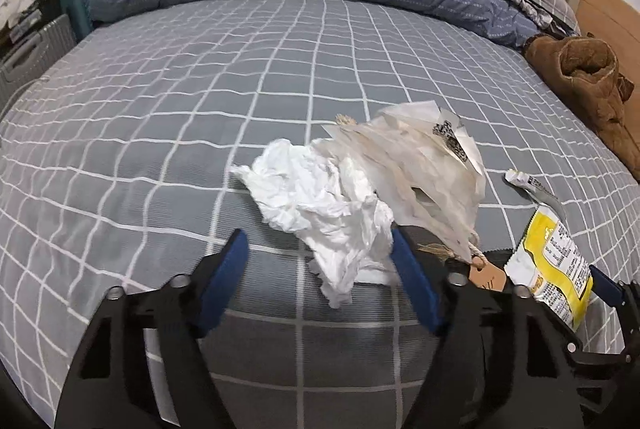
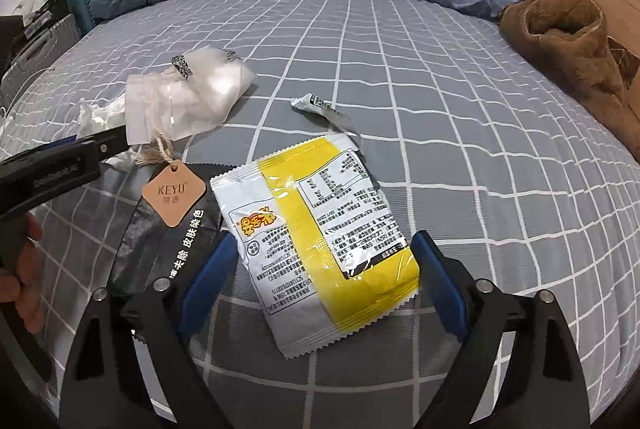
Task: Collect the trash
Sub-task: 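Grasp the white tissue with the left tool while the right tool grasps the yellow snack wrapper, then lift the tissue and snack wrapper and carry them toward the bin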
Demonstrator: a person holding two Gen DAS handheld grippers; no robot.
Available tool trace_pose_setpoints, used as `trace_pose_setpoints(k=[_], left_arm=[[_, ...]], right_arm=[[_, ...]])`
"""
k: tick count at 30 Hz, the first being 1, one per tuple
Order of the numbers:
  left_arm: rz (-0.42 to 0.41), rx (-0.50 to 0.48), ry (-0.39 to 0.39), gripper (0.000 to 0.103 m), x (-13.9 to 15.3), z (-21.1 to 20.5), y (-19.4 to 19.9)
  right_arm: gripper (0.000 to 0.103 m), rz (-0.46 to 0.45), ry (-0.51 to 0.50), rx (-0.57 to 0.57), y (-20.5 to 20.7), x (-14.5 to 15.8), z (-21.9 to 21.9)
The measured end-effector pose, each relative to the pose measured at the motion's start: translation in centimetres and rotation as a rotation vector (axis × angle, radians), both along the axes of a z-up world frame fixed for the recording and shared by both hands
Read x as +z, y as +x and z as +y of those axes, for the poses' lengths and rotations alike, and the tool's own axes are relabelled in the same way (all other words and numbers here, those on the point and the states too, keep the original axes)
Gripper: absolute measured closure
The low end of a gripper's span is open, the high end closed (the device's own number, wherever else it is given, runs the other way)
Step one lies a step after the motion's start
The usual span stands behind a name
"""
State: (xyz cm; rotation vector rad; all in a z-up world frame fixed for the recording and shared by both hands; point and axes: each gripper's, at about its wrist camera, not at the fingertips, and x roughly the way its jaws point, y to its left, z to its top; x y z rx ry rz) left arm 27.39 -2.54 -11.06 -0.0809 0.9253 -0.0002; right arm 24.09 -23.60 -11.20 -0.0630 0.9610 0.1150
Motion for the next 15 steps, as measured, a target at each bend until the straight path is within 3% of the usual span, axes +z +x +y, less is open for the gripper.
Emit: trace_pose_setpoints(k=[8, 15], left_arm=[[0.011, -0.027, 0.005, 0.077, -0.27, -0.57, 0.13], [0.022, -0.032, -0.010, 0.092, -0.22, -0.26, -0.16]], right_arm=[[0.051, 0.031, 0.028, -0.003, 0.31, -0.19, -0.52], [0.068, 0.030, 0.027, -0.001, 0.15, -0.07, -0.36]])
